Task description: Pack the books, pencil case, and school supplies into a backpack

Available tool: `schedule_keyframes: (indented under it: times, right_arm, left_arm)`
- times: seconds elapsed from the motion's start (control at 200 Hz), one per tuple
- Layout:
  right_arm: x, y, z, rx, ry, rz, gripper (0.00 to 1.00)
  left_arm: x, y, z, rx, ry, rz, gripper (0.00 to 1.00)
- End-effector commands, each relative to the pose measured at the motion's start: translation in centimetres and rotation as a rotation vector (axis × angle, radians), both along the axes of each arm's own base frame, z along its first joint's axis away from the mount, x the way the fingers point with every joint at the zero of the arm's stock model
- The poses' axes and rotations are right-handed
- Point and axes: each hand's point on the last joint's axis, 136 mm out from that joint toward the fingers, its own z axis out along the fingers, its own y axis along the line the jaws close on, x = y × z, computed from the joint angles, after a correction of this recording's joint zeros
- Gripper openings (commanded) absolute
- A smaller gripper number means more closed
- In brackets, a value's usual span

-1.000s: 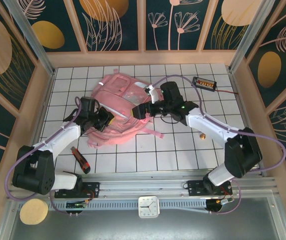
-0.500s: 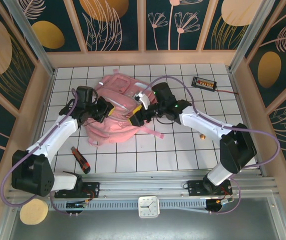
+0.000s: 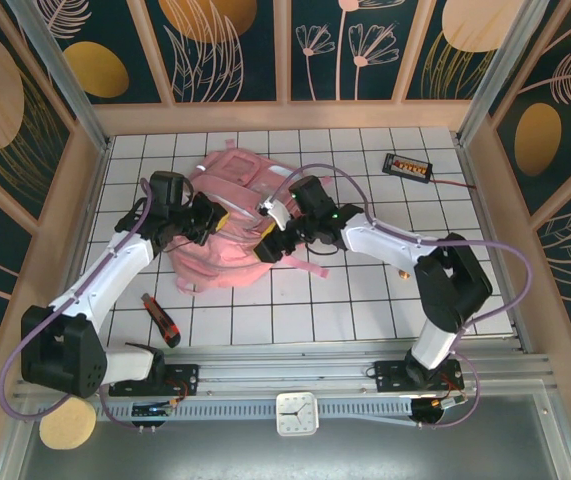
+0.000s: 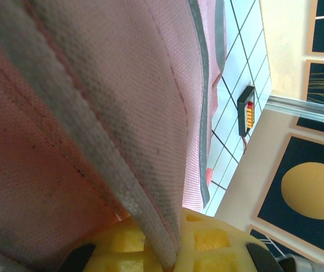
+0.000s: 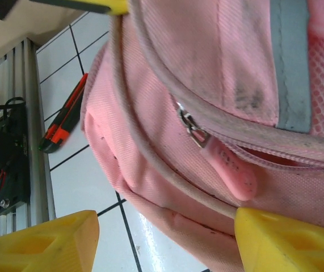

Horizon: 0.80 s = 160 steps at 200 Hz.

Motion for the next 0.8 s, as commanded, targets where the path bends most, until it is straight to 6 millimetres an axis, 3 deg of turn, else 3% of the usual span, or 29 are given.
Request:
schedule_keyframes:
  times: [0.0,0.24,0.325,0.41,0.67,0.796]
  right_arm:
    - [1.9,0.8,0.0,0.009,-0.046,-0.012,0.64]
    - [2.9,2.0,0.8,0.044,-0.059,-0.008,0.64]
    - [3.5,2.2,0.6,0.034,-0.059,-0.020,0.57]
    - [3.9,2.2,0.4,0.021,-0.047,-0.029,0.56]
    - [5.4,0.4,-0.2,-0.016,-0.107,-0.139,0.67]
    - [5.5,1.1,-0.1,-0.002,-0.109,-0.120,0.66]
  left_arm:
    - [0.2,-1.3,6.1,-0.096,-0.197,-0.064,0.00]
    - [-0.4,-1.4,5.6,-0.099,-0.187,-0.075,0.00]
    - [-0.4,-1.4,5.6,-0.097,-0.187,-0.082,0.00]
    - [-0.6,-1.4,5.4,-0.093,-0.181,-0.088,0.00]
    - [-0.7,-1.5,5.7,-0.100,-0.187,-0.095,0.00]
    - [-0.7,-1.7,5.7,-0.104,-0.185,-0.100,0.00]
